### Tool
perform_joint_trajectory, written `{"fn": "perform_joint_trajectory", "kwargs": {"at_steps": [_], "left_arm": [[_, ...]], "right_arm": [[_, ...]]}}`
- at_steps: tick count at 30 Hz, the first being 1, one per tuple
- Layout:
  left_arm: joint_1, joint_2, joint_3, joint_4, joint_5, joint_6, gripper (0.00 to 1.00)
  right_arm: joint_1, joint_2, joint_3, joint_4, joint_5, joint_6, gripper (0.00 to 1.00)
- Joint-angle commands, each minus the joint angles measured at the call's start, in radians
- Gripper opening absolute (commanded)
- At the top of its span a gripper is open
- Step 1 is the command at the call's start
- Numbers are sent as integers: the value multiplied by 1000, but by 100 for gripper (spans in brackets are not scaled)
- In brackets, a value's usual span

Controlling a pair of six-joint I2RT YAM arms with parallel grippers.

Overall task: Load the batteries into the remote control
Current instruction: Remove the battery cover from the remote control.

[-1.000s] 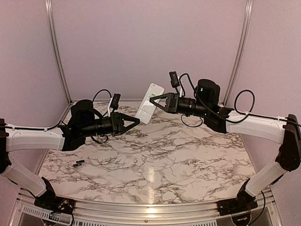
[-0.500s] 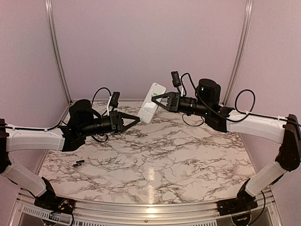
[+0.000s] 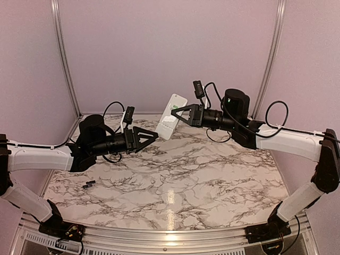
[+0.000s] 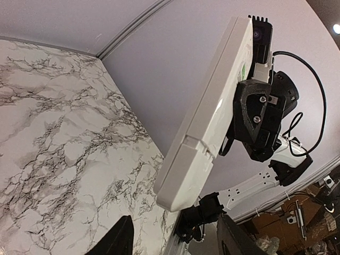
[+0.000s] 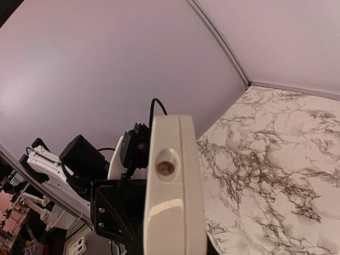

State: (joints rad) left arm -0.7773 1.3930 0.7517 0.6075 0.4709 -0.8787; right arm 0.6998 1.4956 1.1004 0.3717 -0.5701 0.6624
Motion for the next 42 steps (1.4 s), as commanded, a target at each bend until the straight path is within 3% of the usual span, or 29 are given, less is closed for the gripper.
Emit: {"fn": "perform_joint_trajectory", "kwargs": {"at_steps": [1,9,21,31,35,42], "left_arm": [[6,20,19,-4,-11,-1,56],[7,26,45,21,9,-6,51],[4,-4,23,74,53,-25,28],[6,-7,25,64,46,-33,28],[5,-5,24,71,54,-38,37],[5,-2,21,82,62,-40,32]], "right_arm": [[-7,-17,-3,63,-50,26,0],[3,2,-8,92,-77,42,0],[12,10,10,51,-48,0,0],[34,-1,30,-8,16,-73,0],[38,-8,33,-27,36,-94,0],[38,-8,35,-38,56,-103,0]]}}
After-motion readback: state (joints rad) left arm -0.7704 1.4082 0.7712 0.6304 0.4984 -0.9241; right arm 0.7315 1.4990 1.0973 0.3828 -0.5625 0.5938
